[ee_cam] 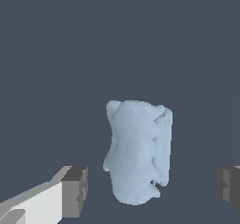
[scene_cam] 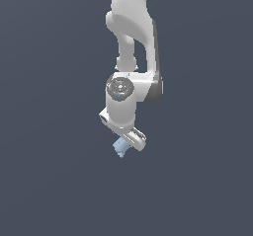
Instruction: Pick up the object and move it to a goal position.
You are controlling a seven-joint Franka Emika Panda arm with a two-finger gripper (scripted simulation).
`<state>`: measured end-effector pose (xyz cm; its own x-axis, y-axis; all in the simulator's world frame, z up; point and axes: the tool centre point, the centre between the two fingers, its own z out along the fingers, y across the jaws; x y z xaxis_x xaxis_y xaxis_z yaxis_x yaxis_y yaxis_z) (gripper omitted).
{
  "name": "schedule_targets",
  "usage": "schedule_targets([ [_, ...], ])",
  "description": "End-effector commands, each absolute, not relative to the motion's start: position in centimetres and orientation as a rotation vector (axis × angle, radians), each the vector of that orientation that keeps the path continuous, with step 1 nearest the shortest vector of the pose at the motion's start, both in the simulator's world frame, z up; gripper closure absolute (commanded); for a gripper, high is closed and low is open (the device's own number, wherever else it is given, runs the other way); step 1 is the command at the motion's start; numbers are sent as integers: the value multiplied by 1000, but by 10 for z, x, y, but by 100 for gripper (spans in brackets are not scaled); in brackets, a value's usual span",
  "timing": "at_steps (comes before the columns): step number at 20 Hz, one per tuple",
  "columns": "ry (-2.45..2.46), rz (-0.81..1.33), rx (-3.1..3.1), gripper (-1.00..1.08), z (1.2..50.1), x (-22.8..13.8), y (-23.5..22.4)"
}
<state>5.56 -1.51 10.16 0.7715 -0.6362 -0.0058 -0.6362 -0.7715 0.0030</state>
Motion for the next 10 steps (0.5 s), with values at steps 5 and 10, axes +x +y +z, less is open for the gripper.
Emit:
schedule_targets([
  [5, -1146, -1, 2925, -92, 99, 61, -17],
  [10, -1143, -1, 2926, -92, 97, 60, -17],
])
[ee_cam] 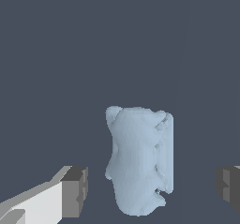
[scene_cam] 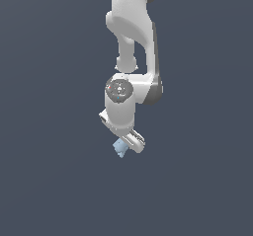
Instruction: Pick up the object and move it to a goal position.
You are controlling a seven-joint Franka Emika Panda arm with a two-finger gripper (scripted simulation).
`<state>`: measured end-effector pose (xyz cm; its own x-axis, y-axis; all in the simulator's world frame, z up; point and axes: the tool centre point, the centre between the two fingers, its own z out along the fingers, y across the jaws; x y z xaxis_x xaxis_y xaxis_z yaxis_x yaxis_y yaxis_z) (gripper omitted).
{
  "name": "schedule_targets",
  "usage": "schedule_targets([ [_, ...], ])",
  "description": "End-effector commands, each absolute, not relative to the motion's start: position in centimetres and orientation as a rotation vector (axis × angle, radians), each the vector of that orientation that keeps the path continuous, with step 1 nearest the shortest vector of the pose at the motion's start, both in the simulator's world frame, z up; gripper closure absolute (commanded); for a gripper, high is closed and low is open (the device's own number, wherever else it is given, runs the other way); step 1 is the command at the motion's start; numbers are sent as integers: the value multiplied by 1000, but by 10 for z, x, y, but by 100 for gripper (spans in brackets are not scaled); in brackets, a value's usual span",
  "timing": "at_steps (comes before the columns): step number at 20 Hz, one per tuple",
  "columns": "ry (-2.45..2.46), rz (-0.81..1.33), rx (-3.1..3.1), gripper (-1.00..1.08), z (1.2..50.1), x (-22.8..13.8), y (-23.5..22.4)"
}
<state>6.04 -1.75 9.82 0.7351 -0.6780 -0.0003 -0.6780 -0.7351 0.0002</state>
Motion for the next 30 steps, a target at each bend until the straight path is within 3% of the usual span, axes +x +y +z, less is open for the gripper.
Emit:
schedule_targets([
  [1, -1144, -1, 2926, -92, 95, 60, -18],
  [16, -1151, 0, 2923, -92, 49, 61, -18],
  [17, -1151, 0, 2923, 108, 49, 61, -18],
  [30, -1151, 0, 2923, 108, 51, 61, -16],
])
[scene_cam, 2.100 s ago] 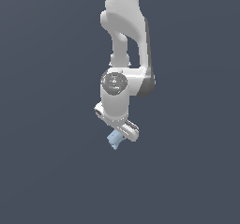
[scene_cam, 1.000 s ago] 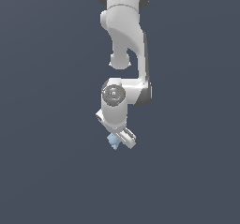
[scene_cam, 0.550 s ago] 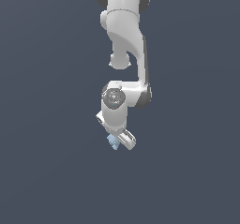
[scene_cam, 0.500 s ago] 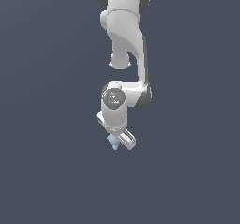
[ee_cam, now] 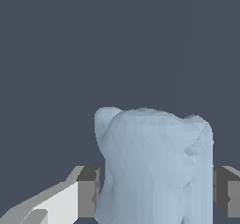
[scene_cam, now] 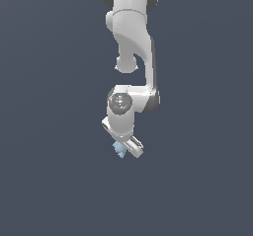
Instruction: Pick up the object and move it to a goal position.
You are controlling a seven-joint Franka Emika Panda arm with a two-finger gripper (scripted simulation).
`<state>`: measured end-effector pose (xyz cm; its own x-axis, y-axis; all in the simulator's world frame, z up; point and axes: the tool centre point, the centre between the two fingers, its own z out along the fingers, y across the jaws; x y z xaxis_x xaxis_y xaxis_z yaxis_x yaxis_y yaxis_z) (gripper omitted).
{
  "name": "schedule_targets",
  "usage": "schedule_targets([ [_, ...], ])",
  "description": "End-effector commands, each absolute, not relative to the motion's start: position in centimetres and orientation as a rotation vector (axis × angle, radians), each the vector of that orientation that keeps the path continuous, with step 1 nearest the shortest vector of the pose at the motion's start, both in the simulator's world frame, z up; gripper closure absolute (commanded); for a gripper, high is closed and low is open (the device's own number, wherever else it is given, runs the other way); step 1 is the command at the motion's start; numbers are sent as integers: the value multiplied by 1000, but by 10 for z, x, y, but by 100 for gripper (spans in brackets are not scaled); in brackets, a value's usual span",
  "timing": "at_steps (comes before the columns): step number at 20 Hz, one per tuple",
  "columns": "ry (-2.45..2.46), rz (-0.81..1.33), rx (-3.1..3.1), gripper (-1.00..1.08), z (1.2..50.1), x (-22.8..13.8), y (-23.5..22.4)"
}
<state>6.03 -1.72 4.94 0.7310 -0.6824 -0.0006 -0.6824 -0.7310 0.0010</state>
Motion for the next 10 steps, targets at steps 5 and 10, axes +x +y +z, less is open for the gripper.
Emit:
schedule_targets([
  [5, -1151, 0, 2923, 108, 70, 61, 0],
  [10, -1152, 0, 2922, 108, 106, 61, 30],
])
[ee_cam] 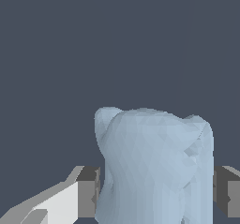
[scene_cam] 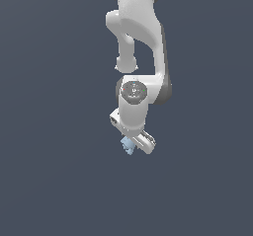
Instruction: Pick up the object and move it to a goal position.
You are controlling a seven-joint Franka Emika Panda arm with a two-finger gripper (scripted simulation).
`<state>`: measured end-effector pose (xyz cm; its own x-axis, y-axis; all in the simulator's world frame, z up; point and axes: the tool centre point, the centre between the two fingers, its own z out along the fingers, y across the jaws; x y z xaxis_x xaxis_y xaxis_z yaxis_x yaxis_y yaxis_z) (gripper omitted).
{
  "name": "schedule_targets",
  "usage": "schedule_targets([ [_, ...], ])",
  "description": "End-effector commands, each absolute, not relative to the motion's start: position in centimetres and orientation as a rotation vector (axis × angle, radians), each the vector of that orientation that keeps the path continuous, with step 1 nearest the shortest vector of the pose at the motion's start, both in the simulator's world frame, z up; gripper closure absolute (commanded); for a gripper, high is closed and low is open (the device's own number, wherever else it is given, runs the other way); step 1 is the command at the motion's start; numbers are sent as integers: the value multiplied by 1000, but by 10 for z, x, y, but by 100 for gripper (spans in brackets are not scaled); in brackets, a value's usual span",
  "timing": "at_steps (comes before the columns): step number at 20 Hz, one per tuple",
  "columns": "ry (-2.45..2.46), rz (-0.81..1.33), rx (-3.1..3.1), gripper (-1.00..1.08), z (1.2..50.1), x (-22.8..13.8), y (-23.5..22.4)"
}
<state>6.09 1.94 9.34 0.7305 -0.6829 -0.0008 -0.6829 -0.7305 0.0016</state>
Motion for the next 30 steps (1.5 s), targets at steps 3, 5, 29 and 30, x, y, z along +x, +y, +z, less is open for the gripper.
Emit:
schedule_targets([
  [3, -1152, 0, 2922, 108, 133, 62, 53],
  [5, -1152, 0, 2922, 108, 153, 62, 68],
  [29, -1151, 0, 2923, 108, 313, 73, 203],
  [30, -1151, 0, 2923, 108, 315, 74, 204],
])
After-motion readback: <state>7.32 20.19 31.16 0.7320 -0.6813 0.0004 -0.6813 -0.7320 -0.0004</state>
